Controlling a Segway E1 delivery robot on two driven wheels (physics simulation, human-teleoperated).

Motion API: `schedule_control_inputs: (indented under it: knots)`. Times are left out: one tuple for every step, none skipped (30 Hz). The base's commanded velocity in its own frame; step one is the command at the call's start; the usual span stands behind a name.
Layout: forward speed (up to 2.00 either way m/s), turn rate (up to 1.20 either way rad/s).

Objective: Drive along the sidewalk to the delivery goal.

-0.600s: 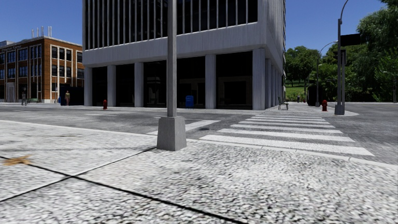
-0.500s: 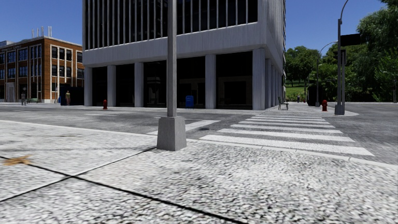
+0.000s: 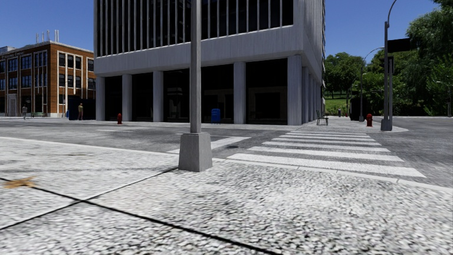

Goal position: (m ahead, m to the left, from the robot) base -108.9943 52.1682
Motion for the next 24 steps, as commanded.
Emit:
schedule_control_inputs:
  knots:
    - [0.00, 0.00]
    - [0.00, 0.00]
    - [0.00, 0.00]
    - [0.00, 0.00]
    - [0.00, 0.00]
    - [0.00, 0.00]
    - [0.00, 0.00]
    - [0.00, 0.00]
    - [0.00, 0.00]
    - [0.00, 0.00]
    - [0.00, 0.00]
    - [0.00, 0.00]
    - [0.32, 0.00]
    - [0.33, 0.00]
    - [0.34, 0.00]
    - [0.34, 0.00]
    - [0.34, 0.00]
    - [0.34, 0.00]
    - [0.34, 0.00]
    - [0.34, 0.00]
    - [0.35, 0.00]
    - [0.35, 0.00]
    - [0.39, 0.00]
    - [0.39, 0.00]
